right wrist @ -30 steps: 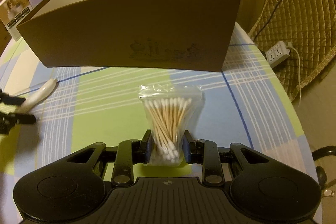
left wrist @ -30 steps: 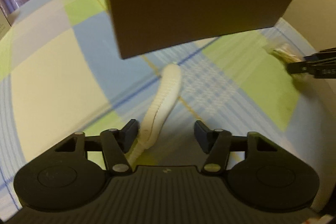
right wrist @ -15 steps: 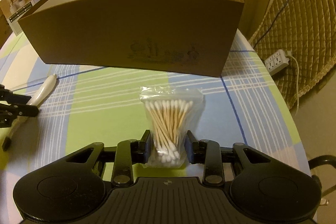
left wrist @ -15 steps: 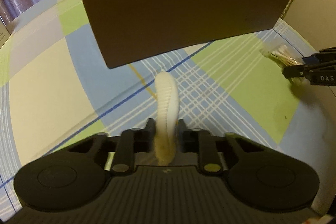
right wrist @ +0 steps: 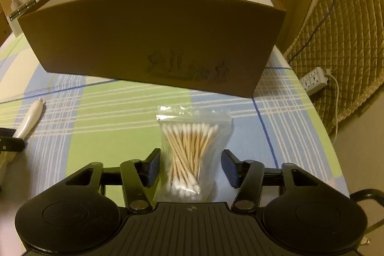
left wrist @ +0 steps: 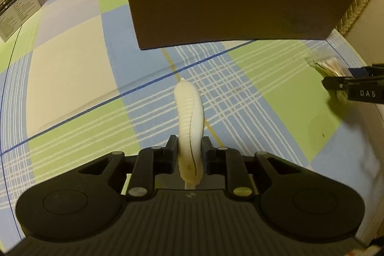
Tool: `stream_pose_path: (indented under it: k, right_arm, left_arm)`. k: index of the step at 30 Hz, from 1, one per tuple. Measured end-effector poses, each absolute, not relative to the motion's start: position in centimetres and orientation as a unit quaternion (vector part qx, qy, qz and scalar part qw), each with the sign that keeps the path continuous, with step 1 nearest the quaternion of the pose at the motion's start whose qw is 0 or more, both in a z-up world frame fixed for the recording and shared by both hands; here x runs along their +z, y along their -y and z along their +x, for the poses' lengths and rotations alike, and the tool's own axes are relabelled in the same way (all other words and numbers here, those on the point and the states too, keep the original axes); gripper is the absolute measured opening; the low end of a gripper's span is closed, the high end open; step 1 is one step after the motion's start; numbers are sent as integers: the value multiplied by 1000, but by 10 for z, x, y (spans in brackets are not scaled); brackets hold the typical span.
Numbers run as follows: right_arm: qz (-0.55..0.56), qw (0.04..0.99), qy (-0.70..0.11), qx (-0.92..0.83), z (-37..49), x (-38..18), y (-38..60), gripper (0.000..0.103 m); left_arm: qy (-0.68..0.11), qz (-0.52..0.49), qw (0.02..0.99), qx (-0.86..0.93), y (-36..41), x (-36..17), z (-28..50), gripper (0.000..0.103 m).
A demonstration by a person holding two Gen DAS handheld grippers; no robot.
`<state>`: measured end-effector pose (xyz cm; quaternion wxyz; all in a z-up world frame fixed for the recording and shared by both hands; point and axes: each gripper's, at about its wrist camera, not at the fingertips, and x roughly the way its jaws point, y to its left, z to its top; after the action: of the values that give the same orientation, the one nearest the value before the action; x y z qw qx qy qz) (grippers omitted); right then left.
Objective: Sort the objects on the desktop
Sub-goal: 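Grasp the white toothbrush with left tool while right tool grasps cotton swab bag, then carry the toothbrush and cotton swab bag over the brown box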
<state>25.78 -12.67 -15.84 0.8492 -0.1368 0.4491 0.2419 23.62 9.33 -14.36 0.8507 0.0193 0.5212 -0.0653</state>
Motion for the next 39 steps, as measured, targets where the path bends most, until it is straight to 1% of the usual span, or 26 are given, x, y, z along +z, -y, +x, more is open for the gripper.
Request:
stream_pose_path:
  k: [1, 4, 12, 16, 25, 39]
  right_arm:
    - [-140, 847, -451, 246, 256, -158, 127, 23]
    - [-143, 838, -456, 263, 247, -157, 127, 21]
    - [-124, 815, -485, 293, 211, -151, 136, 20]
    - [-117, 808, -486, 311, 197, -145, 139, 20]
    - [-107, 815, -465, 329, 189, -121, 137, 20]
    - [-100, 828, -435, 339, 203, -88, 137, 20]
  left_arm:
    - [-521, 17, 851, -64, -94, -143, 236, 17]
    - [-521, 10, 852, -55, -92, -144, 236, 17]
    - [-525, -12, 850, -52, -76, -142, 220, 16]
    - [-526, -20, 848, -61, -69, -137, 208, 16]
    - [-491, -21, 869, -66, -64, -100, 196, 16]
    - [-439, -18, 895, -75, -65, -56, 206, 16]
